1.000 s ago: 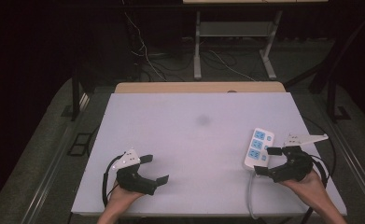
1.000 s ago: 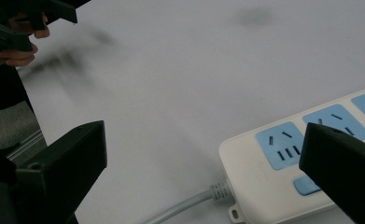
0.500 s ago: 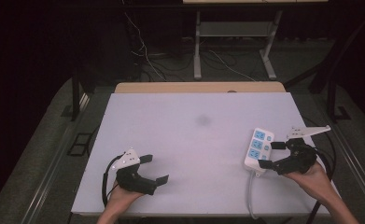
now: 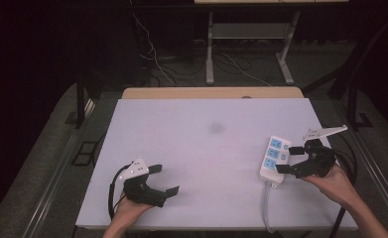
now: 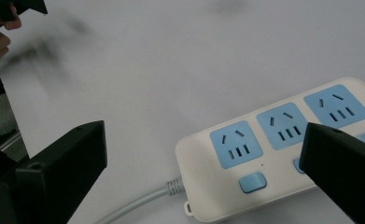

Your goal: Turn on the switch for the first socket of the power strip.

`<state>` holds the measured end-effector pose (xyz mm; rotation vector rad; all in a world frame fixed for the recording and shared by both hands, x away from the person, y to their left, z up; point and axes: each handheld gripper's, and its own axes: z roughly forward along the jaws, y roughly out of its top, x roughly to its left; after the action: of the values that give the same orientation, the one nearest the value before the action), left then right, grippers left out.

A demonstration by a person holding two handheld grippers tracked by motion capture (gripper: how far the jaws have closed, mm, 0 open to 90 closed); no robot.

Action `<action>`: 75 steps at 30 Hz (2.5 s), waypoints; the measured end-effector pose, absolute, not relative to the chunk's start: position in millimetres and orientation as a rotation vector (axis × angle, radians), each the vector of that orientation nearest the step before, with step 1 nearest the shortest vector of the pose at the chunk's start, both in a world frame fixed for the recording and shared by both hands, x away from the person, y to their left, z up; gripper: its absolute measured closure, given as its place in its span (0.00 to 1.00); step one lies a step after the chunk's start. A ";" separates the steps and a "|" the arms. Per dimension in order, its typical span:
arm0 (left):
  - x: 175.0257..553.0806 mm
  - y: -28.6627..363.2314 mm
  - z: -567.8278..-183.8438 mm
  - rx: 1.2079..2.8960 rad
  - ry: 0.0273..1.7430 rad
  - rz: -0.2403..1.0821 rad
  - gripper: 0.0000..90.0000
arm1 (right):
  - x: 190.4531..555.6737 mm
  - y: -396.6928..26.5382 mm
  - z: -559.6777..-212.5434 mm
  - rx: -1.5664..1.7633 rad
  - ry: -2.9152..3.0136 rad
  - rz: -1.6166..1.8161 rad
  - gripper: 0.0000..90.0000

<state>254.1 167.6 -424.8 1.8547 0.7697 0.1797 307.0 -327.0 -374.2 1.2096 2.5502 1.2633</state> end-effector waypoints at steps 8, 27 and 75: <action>254.5 167.5 -425.1 1.858 0.769 0.179 0.00 | 318.9 -331.2 -372.5 1.272 2.570 1.159 0.22; 255.0 167.6 -425.5 1.868 0.765 0.183 0.00 | 333.7 -338.4 -379.3 1.261 2.641 1.109 0.81; 254.1 166.0 -426.4 1.880 0.757 0.190 0.00 | 340.1 -333.2 -411.1 1.186 2.766 1.019 0.99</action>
<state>254.1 166.0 -426.4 1.8796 0.7571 0.1901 340.1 -333.2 -411.1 1.1863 2.7658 1.0192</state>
